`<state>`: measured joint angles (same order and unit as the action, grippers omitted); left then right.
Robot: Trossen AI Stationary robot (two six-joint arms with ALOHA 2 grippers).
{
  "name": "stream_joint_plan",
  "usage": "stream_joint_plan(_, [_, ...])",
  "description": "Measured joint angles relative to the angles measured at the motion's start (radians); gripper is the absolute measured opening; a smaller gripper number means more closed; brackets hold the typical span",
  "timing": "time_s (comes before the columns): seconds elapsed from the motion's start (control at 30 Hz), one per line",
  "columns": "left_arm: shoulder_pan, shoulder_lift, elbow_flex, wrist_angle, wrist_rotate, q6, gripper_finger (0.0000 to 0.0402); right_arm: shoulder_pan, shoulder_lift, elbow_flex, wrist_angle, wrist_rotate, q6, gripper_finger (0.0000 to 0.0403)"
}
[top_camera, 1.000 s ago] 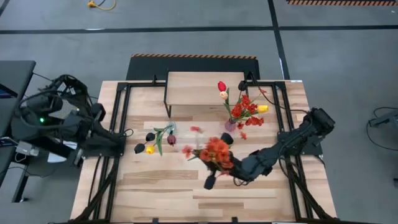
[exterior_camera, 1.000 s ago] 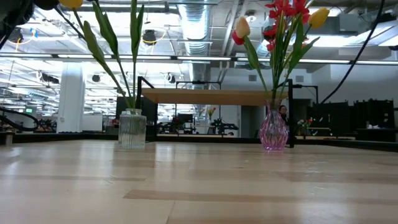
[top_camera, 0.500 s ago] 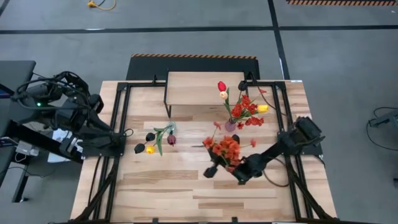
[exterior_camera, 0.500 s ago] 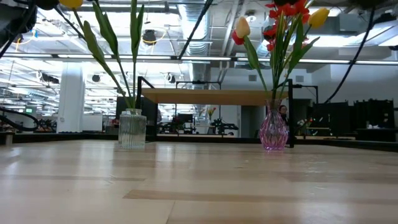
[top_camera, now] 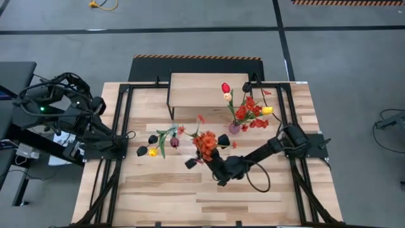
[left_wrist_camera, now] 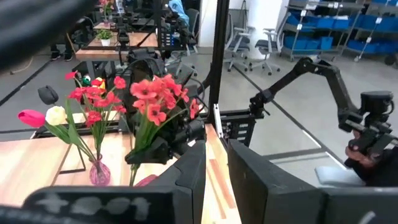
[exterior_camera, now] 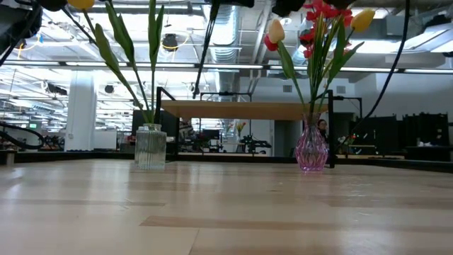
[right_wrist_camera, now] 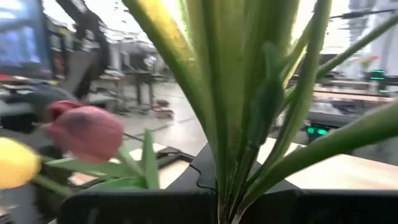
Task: Pick and place flowers into a vace then onto a shelf
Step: Put the red flower into the transparent vase
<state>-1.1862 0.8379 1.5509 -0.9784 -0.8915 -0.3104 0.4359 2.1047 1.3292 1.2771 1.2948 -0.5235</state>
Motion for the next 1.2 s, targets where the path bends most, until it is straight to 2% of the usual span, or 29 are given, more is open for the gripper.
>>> stream_joint_plan(0.17, [0.000, -0.006, 0.000, -0.026, 0.024, 0.000, 0.0057, -0.015, 0.011, 0.042, -0.062, 0.015, 0.000, 0.0000])
stream_joint_plan(0.5, [0.000, -0.008, 0.000, -0.086, 0.042, -0.016, 0.0057, -0.070, 0.011, 0.042, -0.073, 0.016, 0.031, 0.0000])
stream_joint_plan(0.93, [0.000, -0.008, 0.000, -0.110, 0.076, -0.059, 0.0057, -0.074, 0.011, 0.042, -0.073, 0.012, 0.038, 0.0000])
stream_joint_plan(1.2, [0.000, -0.008, 0.000, -0.110, 0.076, -0.067, 0.0057, -0.092, 0.011, 0.042, -0.136, -0.042, 0.154, 0.0000])
